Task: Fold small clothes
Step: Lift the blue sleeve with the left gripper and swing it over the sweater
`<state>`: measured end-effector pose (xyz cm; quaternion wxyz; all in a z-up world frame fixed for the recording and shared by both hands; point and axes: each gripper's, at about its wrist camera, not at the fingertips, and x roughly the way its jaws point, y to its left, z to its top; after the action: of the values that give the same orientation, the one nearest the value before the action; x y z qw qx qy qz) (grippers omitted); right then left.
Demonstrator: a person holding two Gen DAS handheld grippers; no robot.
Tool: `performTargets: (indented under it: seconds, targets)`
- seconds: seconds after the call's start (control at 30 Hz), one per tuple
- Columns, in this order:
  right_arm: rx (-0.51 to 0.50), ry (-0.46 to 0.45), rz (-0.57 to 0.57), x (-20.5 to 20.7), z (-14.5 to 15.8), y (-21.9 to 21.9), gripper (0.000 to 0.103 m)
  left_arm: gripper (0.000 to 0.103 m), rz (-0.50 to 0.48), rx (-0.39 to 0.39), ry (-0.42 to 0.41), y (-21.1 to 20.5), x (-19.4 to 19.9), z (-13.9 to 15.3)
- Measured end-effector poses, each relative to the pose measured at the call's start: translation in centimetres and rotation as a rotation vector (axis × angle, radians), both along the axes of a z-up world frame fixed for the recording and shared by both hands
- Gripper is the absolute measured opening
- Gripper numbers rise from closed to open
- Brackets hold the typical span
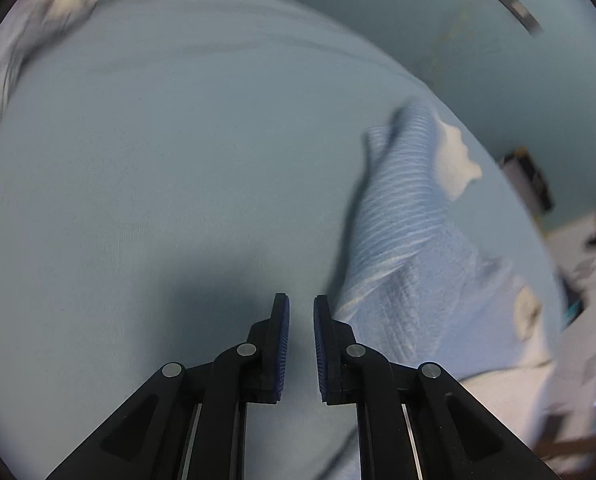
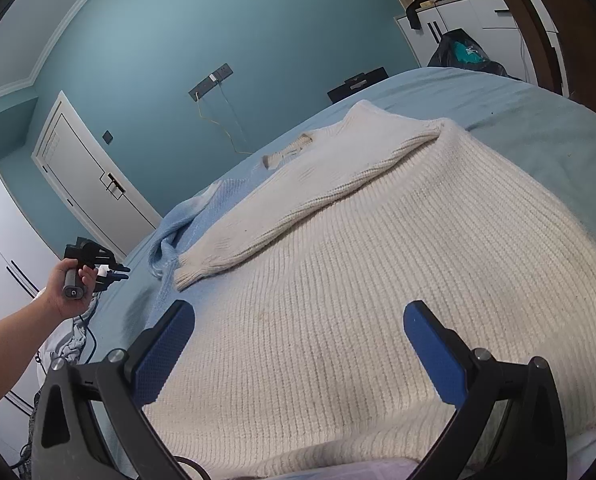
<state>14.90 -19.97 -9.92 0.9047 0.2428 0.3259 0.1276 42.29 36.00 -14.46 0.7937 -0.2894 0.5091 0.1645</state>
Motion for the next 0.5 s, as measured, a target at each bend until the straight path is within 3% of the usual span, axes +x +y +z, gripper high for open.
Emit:
performTargets:
  seconds: [0.07,0.13,0.17,0.23,0.27,0.3,0.4,0.5]
  targets:
    - [-0.001,0.001,-0.003,0.0,0.0,0.0,0.102,0.011,-0.097,0.110,-0.075,-3.1,2.0,1.3]
    - [-0.004,0.001,-0.006,0.0,0.0,0.1,0.102,0.013,-0.169,0.166,-0.137,-5.4,3.8,2.2]
    - [-0.005,0.001,-0.008,0.1,-0.1,0.1,0.102,0.020,-0.198,0.215,-0.157,-6.8,5.0,2.6]
    - [-0.006,0.002,-0.012,0.2,-0.1,0.2,0.102,0.049,-0.241,0.310,-0.168,-8.9,6.8,2.8]
    - [-0.007,0.001,-0.013,0.2,-0.1,0.2,0.102,0.079,-0.265,0.353,-0.185,-9.9,7.8,2.8]
    - [-0.008,-0.001,-0.013,0.2,-0.1,0.3,0.102,0.097,-0.279,0.385,-0.198,-10.2,8.2,2.8]
    - [-0.012,-0.005,-0.015,0.2,-0.1,0.4,0.102,0.103,-0.276,0.483,-0.178,-10.9,10.3,2.8]
    - [-0.017,0.003,-0.017,0.3,-0.2,0.5,0.102,0.103,-0.279,0.718,-0.042,-12.1,12.4,0.9]
